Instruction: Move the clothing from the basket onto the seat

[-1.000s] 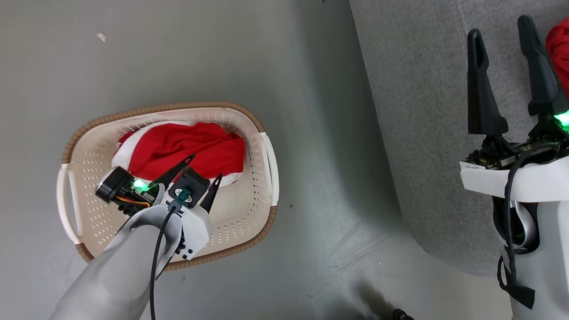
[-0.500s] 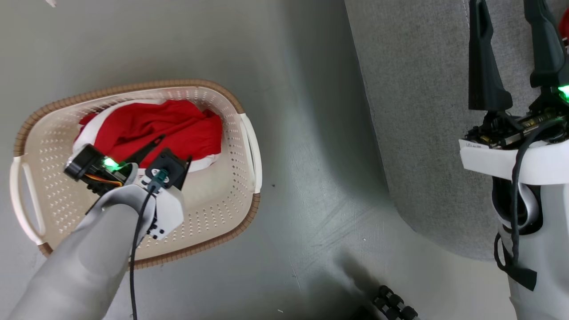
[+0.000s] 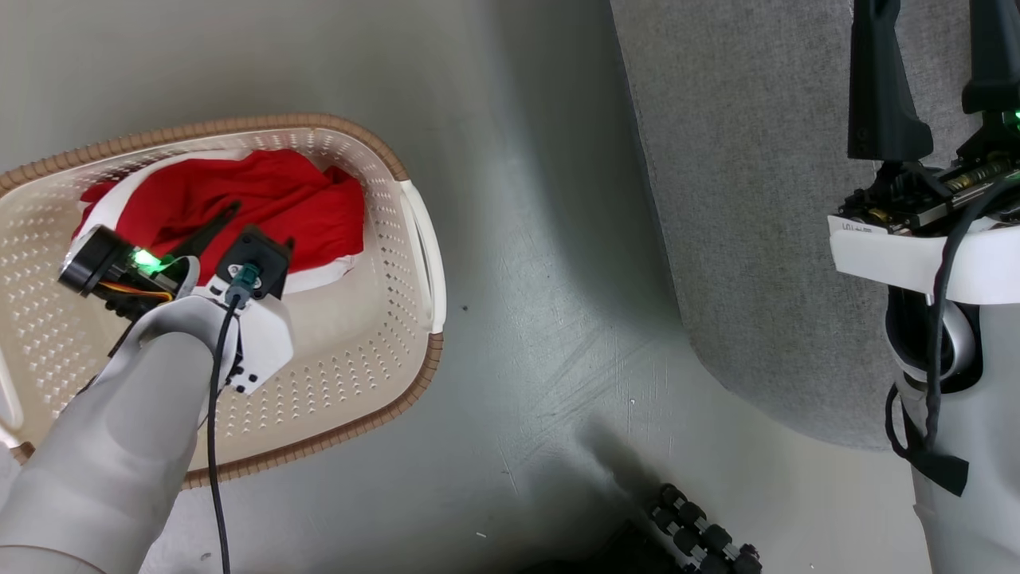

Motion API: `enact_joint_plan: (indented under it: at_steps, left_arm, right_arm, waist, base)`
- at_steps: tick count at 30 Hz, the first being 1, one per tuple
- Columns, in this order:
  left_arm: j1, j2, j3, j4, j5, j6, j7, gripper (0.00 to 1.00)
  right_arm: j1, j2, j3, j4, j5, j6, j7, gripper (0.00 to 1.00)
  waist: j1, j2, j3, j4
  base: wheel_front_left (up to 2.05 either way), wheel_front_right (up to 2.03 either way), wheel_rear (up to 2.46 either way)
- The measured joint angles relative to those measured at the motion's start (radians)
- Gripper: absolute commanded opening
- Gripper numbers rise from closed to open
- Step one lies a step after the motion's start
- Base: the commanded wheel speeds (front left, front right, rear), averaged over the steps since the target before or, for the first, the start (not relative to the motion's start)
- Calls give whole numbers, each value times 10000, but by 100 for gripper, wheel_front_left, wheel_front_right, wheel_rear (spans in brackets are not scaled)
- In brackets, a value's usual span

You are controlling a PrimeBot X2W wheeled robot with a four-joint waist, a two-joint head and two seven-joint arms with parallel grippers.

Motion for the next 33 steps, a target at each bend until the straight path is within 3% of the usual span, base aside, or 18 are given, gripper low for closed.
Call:
enact_joint_plan:
  at_steps: [12,20,21,23,28,33]
  left_arm:
    - [-277,117,27,652,113,500,123,100]
    - [-370,94,54,1120,111,508,127,100]
    - [-371,88,52,1162,111,508,127,96]
    - [-372,82,46,1244,111,508,127,54]
    - [-395,73,10,1423,111,506,104,0]
    - [-396,50,29,1471,88,504,-82,0]
  right_arm:
    - [-356,0,128,86,105,-2,0,100]
    - [-398,0,171,140,105,-2,0,100]
    - [-398,0,173,148,105,0,0,100]
    - [-398,0,173,157,105,-2,0,100]
    - [-403,0,176,174,105,0,0,100]
    - [-411,0,142,192,105,-2,0,100]
  waist:
    - [0,0,357,-133]
    - [0,0,454,-213]
    - [0,0,462,-220]
    - [0,0,469,-228]
    - [0,0,476,-229]
    - [0,0,467,-204]
  base:
    - [0,0,0]
    - [0,0,0]
    - [0,0,0]
    - [0,0,0]
    - [0,0,0]
    - [0,0,0]
